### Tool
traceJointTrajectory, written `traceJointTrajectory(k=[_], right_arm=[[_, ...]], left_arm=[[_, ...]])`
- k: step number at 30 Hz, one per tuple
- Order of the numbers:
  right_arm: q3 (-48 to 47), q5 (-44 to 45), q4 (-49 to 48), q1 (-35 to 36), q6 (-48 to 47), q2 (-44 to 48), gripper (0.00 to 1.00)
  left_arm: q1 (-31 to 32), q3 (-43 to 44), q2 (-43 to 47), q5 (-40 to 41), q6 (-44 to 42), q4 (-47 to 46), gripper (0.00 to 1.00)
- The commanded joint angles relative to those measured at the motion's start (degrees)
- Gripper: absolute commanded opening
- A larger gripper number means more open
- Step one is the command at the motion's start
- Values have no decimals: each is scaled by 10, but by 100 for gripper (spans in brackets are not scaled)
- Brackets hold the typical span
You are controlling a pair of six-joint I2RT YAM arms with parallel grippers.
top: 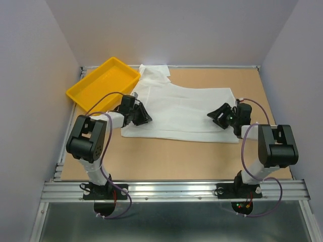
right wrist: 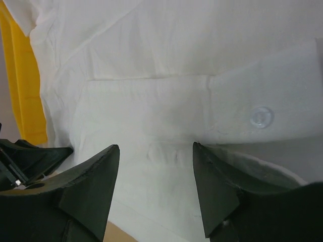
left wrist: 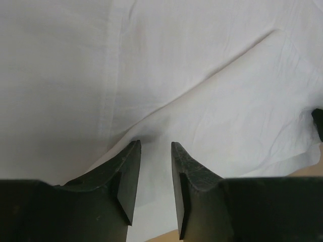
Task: Fold and stack the long sleeve shirts
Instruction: Fold the shirt
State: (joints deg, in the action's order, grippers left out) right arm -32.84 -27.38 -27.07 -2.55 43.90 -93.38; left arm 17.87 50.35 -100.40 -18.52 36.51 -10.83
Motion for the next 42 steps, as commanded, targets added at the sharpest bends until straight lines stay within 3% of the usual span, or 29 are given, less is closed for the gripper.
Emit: traceJointTrajectory(k=[1, 5, 8, 15, 20, 29, 37, 42], right_arm=[[-40, -14, 25, 12, -33, 48, 66], [-125, -22, 57, 74, -37, 42, 66], [-186, -37, -5, 145, 15, -9, 66], [-364, -51, -38, 262, 51, -173, 66], [-447, -68, -43, 304, 57, -281, 66], [-449, -66, -58, 292, 49, -366, 66], [-391, -86, -57, 210, 18, -318, 66], [-345, -139, -36, 220, 1, -221, 66]], left_arm=[[-6, -7, 82, 27, -26, 55, 49], [-6, -15, 154, 59, -36, 89, 56], [-6, -26, 181, 85, -39, 97, 56], [-14, -43, 138, 92, -36, 82, 40], [-27, -63, 119, 103, -34, 66, 34], [-49, -86, 89, 112, -7, 63, 27], [-59, -92, 107, 103, -7, 78, 27], [-58, -62, 175, 121, -49, 149, 41]])
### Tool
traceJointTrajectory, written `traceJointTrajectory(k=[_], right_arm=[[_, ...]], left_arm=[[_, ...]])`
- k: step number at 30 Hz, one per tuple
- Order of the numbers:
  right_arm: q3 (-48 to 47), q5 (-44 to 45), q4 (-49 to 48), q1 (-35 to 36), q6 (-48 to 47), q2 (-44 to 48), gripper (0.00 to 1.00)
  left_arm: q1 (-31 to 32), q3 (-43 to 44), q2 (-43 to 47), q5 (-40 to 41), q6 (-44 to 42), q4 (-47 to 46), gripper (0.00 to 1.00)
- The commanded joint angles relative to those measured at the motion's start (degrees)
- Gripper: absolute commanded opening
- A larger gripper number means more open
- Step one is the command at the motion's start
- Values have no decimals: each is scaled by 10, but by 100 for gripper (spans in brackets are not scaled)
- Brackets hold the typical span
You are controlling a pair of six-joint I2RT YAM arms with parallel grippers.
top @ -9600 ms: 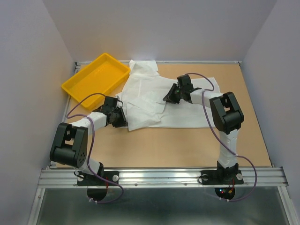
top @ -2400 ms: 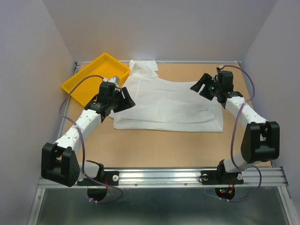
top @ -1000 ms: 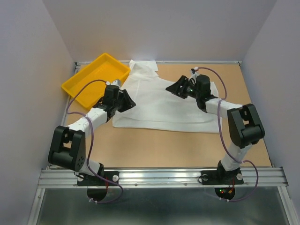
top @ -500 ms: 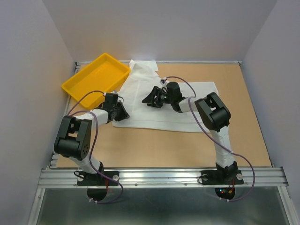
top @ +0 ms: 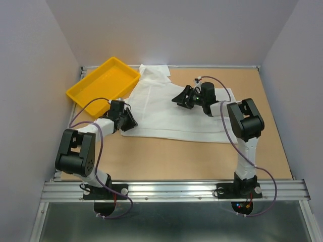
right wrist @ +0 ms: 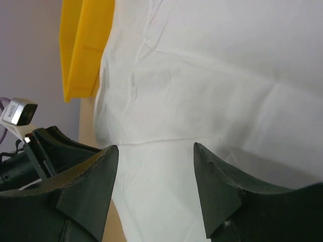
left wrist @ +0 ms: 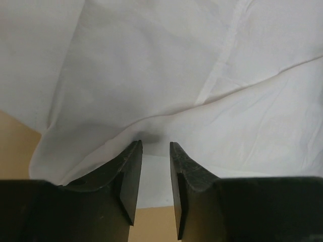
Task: Fold and stack the long sleeve shirts
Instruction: Fold the shirt
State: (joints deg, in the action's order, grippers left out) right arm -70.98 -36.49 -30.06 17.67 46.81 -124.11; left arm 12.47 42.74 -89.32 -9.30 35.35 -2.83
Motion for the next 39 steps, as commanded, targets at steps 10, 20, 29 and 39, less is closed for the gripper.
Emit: traceJointTrajectory(k=[10, 20, 29, 39], right_arm=[[235, -10, 115, 15, -99, 311, 66], [155, 424, 433, 11, -253, 376, 63], [137, 473, 505, 11, -246, 315, 56], [190, 427, 602, 12, -226, 312, 56]], left_arm=[[-4, 15, 156, 39, -51, 118, 50], [46, 143, 52, 88, -140, 139, 69], [119, 203, -87, 159, -143, 171, 63], [121, 122, -96, 97, -131, 237, 62]])
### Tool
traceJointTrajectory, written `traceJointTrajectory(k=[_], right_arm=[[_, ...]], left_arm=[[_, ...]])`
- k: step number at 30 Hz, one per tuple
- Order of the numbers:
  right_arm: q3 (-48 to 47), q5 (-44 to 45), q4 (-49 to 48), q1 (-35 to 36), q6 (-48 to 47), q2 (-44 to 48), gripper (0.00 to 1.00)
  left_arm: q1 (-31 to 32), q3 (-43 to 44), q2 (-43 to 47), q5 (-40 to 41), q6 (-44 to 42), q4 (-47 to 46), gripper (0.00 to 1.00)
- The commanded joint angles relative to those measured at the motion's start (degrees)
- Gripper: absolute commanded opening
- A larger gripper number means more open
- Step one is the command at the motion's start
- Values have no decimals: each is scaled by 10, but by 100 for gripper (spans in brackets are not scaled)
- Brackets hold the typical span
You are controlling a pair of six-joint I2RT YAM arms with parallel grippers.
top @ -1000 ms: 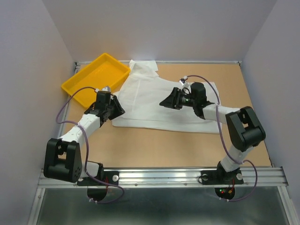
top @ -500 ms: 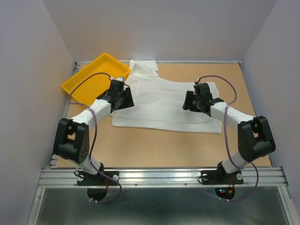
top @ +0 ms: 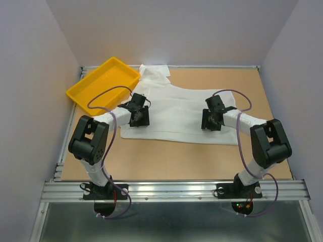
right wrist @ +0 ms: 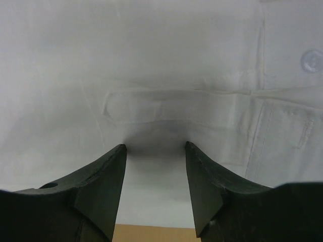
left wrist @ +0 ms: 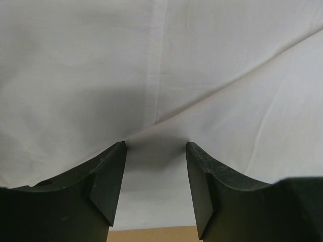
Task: Fold and stack the long sleeve shirts
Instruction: Fold the shirt
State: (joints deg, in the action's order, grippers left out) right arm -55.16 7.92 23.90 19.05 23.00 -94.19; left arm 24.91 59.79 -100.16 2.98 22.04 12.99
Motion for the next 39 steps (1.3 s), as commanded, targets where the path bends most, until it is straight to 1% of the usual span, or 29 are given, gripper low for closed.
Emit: traceJointTrajectory(k=[1, 3, 5, 7, 8, 9, 12, 16, 19, 21, 22, 23, 24, 25, 26, 27, 28, 29, 31, 32, 36, 37, 39], right_arm=[[40, -24, 74, -2, 17, 19, 56], [57, -41, 99, -2, 31, 39, 56], [73, -61, 153, -1, 45, 63, 57], [84, -74, 178, -1, 54, 79, 57], [90, -75, 189, -1, 57, 89, 57], [100, -98, 208, -1, 65, 106, 57], [109, -128, 234, -1, 70, 127, 57], [112, -125, 263, 0, 61, 162, 59], [106, -115, 278, 0, 50, 164, 60], [88, -101, 284, -1, 49, 163, 60], [74, -96, 287, -1, 47, 165, 60], [58, -90, 288, 0, 43, 165, 60], [18, -65, 293, -1, 38, 165, 60], [-2, -54, 294, -2, 35, 164, 60], [-22, -42, 294, -2, 31, 162, 60], [-46, -18, 294, -3, 21, 158, 60], [-81, 0, 290, -4, 18, 151, 60], [-97, 35, 286, -5, 13, 146, 60], [-134, 58, 267, -13, 7, 125, 59], [-143, 71, 259, -16, 2, 117, 59], [-186, 77, 202, -50, -9, 69, 58], [-192, 75, 191, -58, -9, 62, 58], [-196, 49, 164, -78, -9, 45, 57]], left_arm=[[-3, -59, 19, -26, 2, 84, 62], [-3, -87, 41, -52, 3, 98, 62], [-2, -117, 70, -70, 11, 112, 62], [-2, -147, 102, -90, 17, 116, 62], [-2, -147, 112, -99, 19, 118, 62], [-1, -165, 121, -114, 24, 122, 63], [3, -198, 157, -142, 27, 136, 63], [14, -211, 224, -202, 44, 163, 63], [17, -252, 260, -226, 55, 173, 63], [20, -245, 275, -233, 59, 186, 64], [19, -238, 282, -225, 59, 189, 66], [19, -206, 288, -210, 54, 195, 69], [18, -187, 286, -171, 50, 208, 69], [10, -165, 274, -151, 46, 215, 70], [5, -119, 268, -132, 42, 220, 72], [-4, -101, 261, -116, 35, 217, 73], [-15, -83, 247, -97, 32, 212, 73], [-46, -53, 241, -91, 29, 196, 75], [-75, -26, 220, -76, 27, 172, 78], [-98, -2, 212, -69, 24, 145, 80], [-122, 66, 148, -34, -20, 99, 83], [-122, 79, 115, -17, -30, 92, 83], [-127, 109, 84, -12, -47, 69, 83]])
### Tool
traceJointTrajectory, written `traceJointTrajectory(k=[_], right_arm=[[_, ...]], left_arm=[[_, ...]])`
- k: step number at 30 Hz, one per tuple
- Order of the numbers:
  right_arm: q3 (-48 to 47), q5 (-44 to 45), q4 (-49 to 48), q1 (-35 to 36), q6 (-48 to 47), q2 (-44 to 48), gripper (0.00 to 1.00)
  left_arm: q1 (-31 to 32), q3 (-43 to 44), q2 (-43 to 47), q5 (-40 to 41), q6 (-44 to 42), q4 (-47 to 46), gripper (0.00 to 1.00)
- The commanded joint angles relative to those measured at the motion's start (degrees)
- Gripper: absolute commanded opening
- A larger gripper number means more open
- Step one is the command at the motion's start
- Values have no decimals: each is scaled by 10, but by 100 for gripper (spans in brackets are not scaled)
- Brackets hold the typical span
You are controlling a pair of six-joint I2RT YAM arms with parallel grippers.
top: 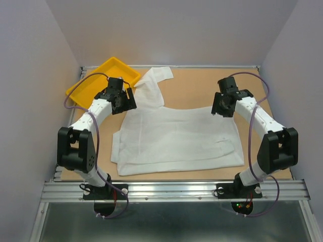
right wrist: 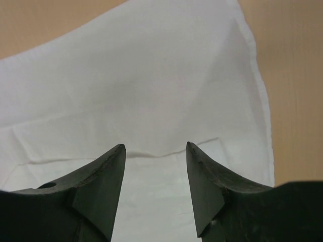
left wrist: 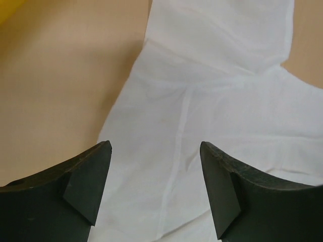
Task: Fold and stack the long sleeve shirts
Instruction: Fold the shirt
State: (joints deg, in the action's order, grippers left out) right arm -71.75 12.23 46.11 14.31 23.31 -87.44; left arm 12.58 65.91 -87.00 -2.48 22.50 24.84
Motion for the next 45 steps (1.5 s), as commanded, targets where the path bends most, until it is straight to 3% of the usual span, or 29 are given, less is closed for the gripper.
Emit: traceJointTrajectory(k=[1, 5, 10, 17, 31, 37, 45], right_arm=[[-26, -4, -91, -51, -9, -25, 57], [-14, -63, -142, -113, 16, -51, 56], [-32, -74, -186, -153, 31, -91, 54], [-70, -77, -213, -161, 21, -163, 53], [-117, -48, -251, -163, -39, -232, 53], [-139, -66, -274, -163, -78, -267, 52], [-150, -78, -278, -163, -94, -304, 47]], left_arm=[[-8, 56, -76, 39, -66, -57, 81], [-19, 118, -145, 50, -86, -73, 80], [-25, 176, -215, 44, -76, -89, 79], [-25, 210, -287, 47, -80, -114, 75], [-13, 171, -299, 29, -75, -131, 73], [-13, 180, -309, 29, -79, -121, 67], [-12, 190, -317, 31, -81, -110, 64]])
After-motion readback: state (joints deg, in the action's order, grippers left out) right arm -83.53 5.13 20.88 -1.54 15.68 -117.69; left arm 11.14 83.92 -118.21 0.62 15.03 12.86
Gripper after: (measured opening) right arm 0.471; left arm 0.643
